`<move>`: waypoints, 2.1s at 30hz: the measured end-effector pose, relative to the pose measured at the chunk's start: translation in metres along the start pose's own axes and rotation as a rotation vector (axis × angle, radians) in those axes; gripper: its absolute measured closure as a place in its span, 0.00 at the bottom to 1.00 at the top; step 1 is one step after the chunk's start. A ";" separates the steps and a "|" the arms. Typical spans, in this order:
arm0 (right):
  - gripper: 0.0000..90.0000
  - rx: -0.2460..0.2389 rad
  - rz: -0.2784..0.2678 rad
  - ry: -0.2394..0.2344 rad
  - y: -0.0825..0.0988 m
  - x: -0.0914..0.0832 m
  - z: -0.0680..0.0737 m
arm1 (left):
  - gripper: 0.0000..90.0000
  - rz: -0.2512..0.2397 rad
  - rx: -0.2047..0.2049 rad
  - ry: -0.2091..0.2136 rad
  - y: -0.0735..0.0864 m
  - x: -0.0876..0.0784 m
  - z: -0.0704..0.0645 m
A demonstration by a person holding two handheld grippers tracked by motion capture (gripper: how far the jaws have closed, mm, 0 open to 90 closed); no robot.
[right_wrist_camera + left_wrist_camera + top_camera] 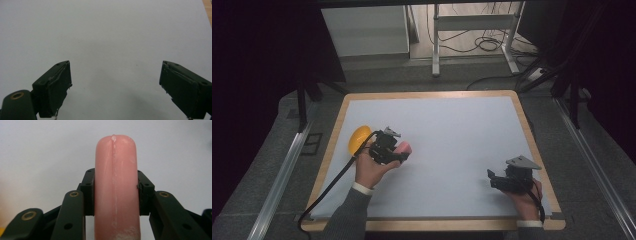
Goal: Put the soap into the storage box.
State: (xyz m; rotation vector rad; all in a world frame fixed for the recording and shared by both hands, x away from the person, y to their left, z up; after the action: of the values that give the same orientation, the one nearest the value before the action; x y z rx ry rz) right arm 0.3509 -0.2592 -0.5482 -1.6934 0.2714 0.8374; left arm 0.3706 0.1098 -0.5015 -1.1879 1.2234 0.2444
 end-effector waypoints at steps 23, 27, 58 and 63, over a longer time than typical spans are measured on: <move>0.11 -0.004 0.004 0.000 0.000 0.001 0.001 | 0.67 -0.027 -0.058 -0.046 0.003 -0.018 0.032; 0.11 -0.004 0.004 0.000 0.000 0.001 0.001 | 0.67 -0.032 -0.066 -0.056 0.003 -0.021 0.036; 0.12 -0.012 0.005 0.010 0.000 0.003 0.003 | 0.67 -0.051 -0.155 -0.120 0.022 -0.048 0.089; 0.12 -0.016 0.004 0.011 0.000 0.002 0.004 | 0.67 -0.046 -0.162 -0.128 0.022 -0.048 0.094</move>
State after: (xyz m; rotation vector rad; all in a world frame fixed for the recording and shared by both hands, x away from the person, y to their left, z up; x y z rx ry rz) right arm 0.3509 -0.2554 -0.5496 -1.7136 0.2763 0.8348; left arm 0.3917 0.2145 -0.4871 -1.3183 1.0786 0.3851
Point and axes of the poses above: each handheld gripper's, and its own axes: x roughly forward along the jaws, y roughly out of its underside, z roughly to its left, the point moved 6 cm from there along x, roughly forward along the jaws, and after that the axes turned 3 degrees about z, right-handed, at the moved point
